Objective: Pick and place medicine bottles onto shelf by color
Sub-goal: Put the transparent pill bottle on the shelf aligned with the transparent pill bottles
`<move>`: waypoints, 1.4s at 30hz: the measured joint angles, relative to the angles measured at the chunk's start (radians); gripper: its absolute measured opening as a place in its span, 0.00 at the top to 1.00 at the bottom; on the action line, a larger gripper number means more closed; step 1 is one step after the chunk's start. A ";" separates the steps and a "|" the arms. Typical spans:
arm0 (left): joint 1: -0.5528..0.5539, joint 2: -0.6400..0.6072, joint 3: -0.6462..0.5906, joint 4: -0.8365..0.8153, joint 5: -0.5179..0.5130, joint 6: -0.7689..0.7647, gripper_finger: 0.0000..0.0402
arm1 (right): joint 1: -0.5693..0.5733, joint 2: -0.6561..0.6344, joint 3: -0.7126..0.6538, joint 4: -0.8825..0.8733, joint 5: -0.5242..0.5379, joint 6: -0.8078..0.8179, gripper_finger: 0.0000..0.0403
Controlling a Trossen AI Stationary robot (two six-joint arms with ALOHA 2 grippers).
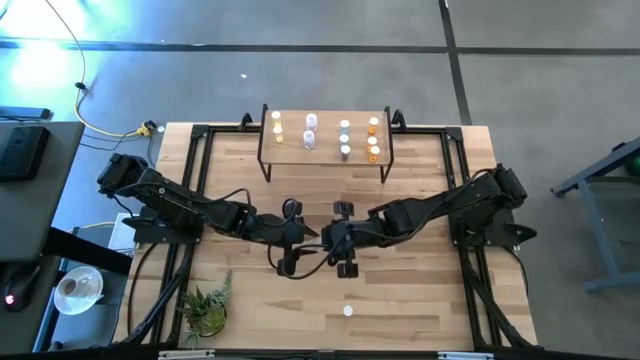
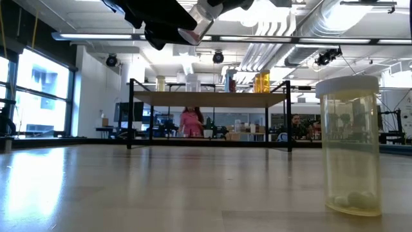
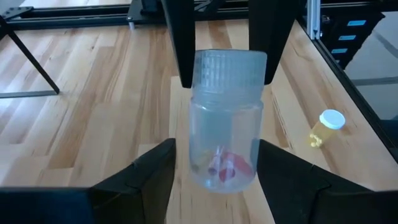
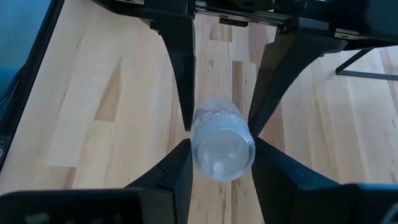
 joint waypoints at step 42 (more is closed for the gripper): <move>0.181 0.000 -0.348 0.748 -0.007 0.017 0.65 | -0.118 -0.161 0.000 0.044 0.059 -0.064 0.55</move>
